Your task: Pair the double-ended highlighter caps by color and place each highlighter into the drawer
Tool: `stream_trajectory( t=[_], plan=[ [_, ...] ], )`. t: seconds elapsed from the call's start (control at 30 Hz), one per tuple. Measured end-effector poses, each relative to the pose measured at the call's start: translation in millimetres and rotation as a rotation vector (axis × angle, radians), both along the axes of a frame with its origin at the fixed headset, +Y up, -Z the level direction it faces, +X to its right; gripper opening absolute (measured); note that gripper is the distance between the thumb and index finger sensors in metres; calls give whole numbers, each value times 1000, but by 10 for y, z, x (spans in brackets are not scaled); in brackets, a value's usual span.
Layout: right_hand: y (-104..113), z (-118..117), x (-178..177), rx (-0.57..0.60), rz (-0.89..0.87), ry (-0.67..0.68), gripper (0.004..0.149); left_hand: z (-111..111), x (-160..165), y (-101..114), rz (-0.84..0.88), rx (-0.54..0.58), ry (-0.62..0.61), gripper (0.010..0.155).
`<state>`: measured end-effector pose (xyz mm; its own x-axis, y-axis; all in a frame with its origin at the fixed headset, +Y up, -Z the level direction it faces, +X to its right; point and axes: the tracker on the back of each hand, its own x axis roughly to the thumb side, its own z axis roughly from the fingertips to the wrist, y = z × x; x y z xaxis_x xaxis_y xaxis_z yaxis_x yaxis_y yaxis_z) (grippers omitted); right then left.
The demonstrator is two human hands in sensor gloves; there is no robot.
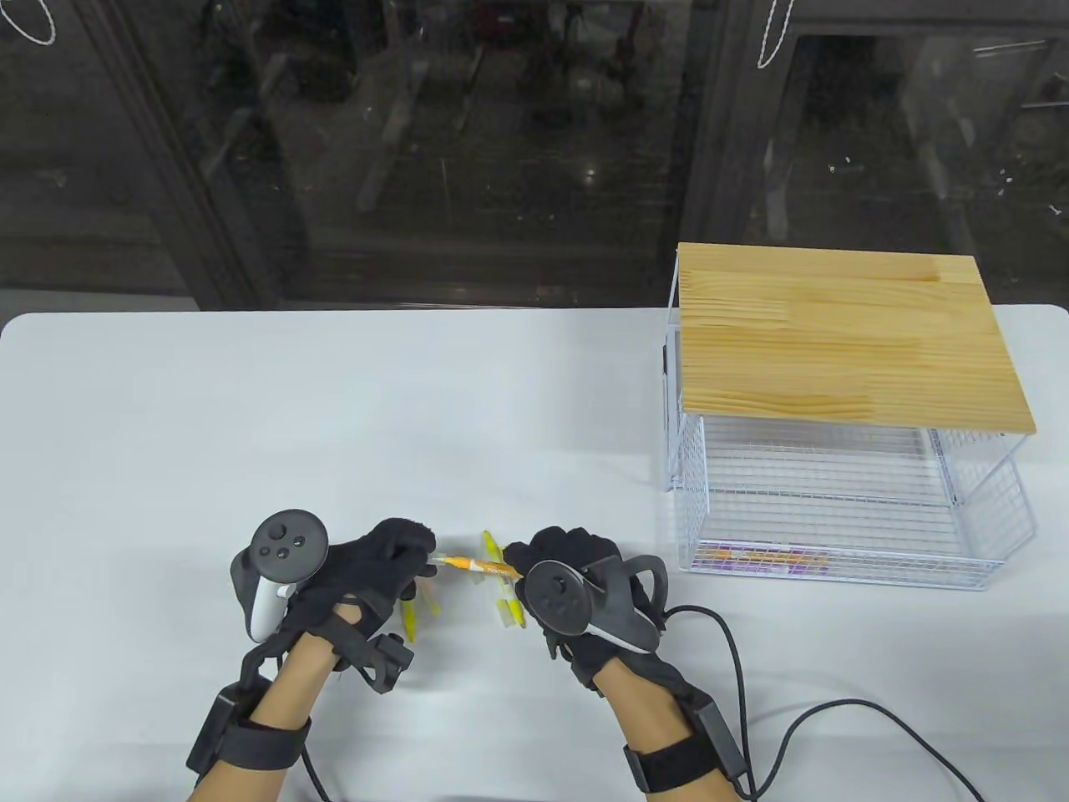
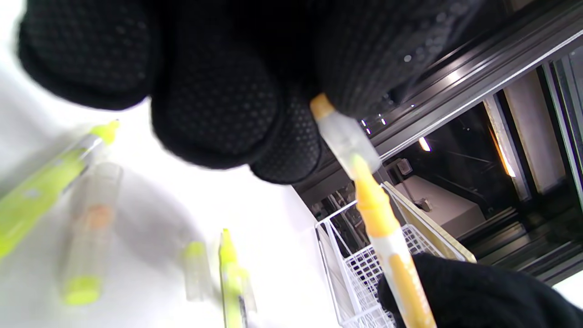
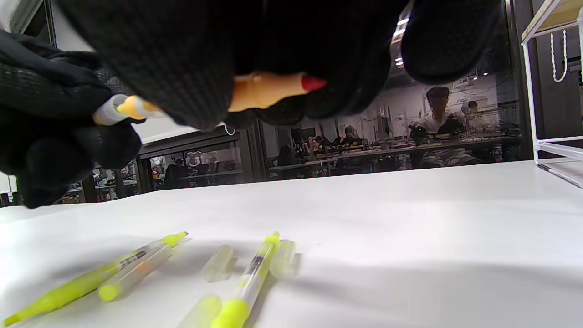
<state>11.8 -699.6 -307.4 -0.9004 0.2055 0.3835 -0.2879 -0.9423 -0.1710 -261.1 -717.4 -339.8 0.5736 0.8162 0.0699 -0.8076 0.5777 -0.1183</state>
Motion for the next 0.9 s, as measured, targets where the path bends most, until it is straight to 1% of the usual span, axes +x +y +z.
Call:
stream_trajectory(
  t=[0.27,0.37,0.43,0.53,0.57,0.63,0.7,0.83,0.9],
  plan=[
    [1,6,-13,15,-22,20,46,24,94,8,-58,39,-42,43],
    [6,7,-7,21,-23,17,45,44,127,31,-111,80,-47,43],
    [7,10,-5,26,-22,16,45,56,172,65,-167,146,-87,43],
    [8,14,0,31,-20,18,46,80,251,113,-314,255,-169,44],
    [7,16,-2,34,-22,21,45,102,291,134,-396,315,-191,44],
    [10,22,-7,50,-14,23,45,143,354,169,-497,413,-212,46],
    [19,26,0,71,-5,22,46,184,405,207,-568,499,-225,47],
    [26,27,23,83,-22,22,46,233,471,242,-655,630,-245,48],
    [21,29,25,90,-15,20,46,241,497,221,-684,667,-256,48]
  ],
)
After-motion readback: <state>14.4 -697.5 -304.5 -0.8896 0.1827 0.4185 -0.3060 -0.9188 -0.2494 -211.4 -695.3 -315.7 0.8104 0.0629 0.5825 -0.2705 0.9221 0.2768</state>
